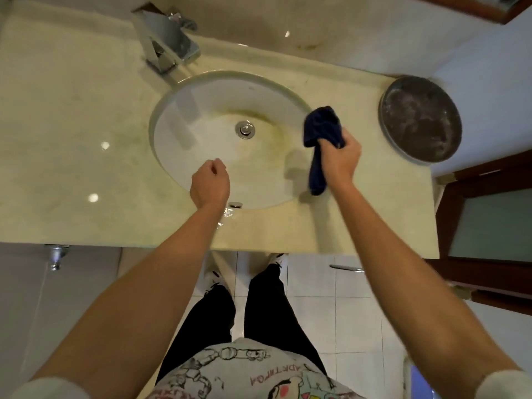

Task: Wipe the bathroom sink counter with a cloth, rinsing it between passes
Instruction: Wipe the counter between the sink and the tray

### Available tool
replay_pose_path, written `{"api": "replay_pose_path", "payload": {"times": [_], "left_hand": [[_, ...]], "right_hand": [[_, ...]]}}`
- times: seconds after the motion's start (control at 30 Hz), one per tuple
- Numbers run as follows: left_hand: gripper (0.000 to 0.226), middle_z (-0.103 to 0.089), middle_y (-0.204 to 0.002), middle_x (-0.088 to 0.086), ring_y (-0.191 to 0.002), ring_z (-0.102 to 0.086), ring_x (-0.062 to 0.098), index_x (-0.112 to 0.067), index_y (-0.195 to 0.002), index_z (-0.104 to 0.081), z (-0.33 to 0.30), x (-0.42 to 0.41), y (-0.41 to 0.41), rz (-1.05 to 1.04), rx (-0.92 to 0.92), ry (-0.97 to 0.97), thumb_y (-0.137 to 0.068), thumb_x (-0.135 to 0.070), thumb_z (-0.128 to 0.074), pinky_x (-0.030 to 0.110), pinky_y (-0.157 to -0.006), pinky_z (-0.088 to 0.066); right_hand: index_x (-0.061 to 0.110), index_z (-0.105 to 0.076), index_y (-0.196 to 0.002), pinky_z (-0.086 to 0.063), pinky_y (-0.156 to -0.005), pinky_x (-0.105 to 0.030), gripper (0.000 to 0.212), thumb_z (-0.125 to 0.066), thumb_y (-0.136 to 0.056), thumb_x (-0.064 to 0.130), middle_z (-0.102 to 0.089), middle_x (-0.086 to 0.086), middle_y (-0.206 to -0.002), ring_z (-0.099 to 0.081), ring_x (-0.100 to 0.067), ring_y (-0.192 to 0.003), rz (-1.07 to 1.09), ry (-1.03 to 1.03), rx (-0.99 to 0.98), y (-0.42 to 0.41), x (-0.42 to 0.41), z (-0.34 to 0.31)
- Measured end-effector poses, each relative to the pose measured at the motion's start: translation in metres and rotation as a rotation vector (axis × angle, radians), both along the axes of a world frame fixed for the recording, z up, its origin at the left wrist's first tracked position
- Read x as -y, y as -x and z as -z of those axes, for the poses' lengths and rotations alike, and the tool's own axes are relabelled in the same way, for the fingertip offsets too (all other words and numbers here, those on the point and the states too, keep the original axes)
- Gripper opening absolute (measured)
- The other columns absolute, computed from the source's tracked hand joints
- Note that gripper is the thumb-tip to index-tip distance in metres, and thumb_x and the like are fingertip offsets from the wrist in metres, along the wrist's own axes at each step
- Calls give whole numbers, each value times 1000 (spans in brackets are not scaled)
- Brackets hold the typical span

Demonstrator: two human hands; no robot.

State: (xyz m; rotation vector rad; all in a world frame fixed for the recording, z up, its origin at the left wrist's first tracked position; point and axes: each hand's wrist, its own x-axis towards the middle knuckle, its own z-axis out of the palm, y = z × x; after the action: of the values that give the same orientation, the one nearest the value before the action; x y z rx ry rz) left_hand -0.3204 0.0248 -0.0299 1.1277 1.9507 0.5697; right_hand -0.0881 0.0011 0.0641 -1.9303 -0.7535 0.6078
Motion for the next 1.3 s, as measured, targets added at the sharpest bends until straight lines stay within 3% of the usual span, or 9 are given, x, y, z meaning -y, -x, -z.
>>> {"api": "replay_pose_path", "payload": {"times": [0.1, 0.2, 0.4, 0.53, 0.7, 0.83, 0.97, 1.13, 1.3], "left_hand": [[41, -65, -81, 4, -77, -58, 31, -12, -85, -64, 1, -1, -4, 4, -124, -22, -102, -38, -38, 34, -70, -41], [38, -58, -74, 2, -72, -53, 30, -15, -78, -56, 0, -1, -11, 8, -234, -16, -102, -38, -38, 33, -69, -38], [39, -62, -75, 2, -70, -56, 29, -15, -80, -59, 3, -1, -17, 17, -328, -6, -102, -39, -38, 35, -72, -44], [38, -58, -68, 0, -67, -58, 31, -16, -74, -54, 6, -1, -19, 20, -362, 15, -100, -40, -39, 36, -68, -47], [37, -55, -61, -2, -58, -55, 22, -18, -69, -52, 8, -1, -22, -9, -400, 20, -98, -38, -41, 31, -55, -36], [37, -57, -63, -6, -59, -54, 18, -19, -71, -54, 12, -4, -23, -32, -443, 49, -98, -41, -43, 31, -56, -32], [38, -61, -69, -7, -66, -57, 21, -20, -75, -57, 15, -4, -22, -27, -471, 37, -99, -46, -44, 32, -63, -36], [39, -62, -70, -8, -69, -58, 22, -22, -76, -59, 16, -4, -21, -21, -468, 23, -98, -50, -42, 33, -64, -42], [41, -60, -67, -6, -65, -57, 21, -20, -74, -58, 10, -2, -23, -5, -450, -8, -99, -48, -42, 32, -60, -36]], "right_hand": [[26, -75, -117, -45, -65, -23, 35, -61, -84, 24, -71, 6, -83, -61, -2, -75, -112, 148, 341, -63, 13, 1], [28, -69, -124, -41, -64, -29, 37, -59, -89, 27, -74, -8, -90, -68, -26, -81, -220, 311, 542, -89, 39, 21], [28, -55, -145, -43, -69, -34, 66, -68, -81, 18, -75, -12, -99, -68, -36, -83, -292, 444, 537, -77, 65, 67], [30, -55, -145, -35, -66, -29, 65, -68, -82, 20, -74, -9, -97, -67, -35, -81, -383, 416, 612, -96, 17, 69], [27, -58, -144, -46, -72, -35, 61, -63, -84, 26, -75, -12, -106, -68, -37, -90, -475, 282, 648, -116, -81, 73], [27, -60, -142, -51, -82, -39, 61, -58, -82, 36, -74, -16, -113, -68, -40, -99, -555, 174, 732, -130, -165, 72], [24, -62, -140, -52, -78, -41, 55, -55, -86, 34, -75, -17, -106, -69, -41, -94, -576, 116, 793, -140, -210, 79], [25, -64, -139, -52, -78, -37, 57, -61, -82, 24, -76, -14, -108, -69, -38, -94, -594, 120, 710, -127, -173, 79], [31, -68, -133, -55, -83, -38, 60, -60, -73, 31, -77, -11, -109, -71, -36, -94, -667, 202, 488, -79, -69, 66]]}}
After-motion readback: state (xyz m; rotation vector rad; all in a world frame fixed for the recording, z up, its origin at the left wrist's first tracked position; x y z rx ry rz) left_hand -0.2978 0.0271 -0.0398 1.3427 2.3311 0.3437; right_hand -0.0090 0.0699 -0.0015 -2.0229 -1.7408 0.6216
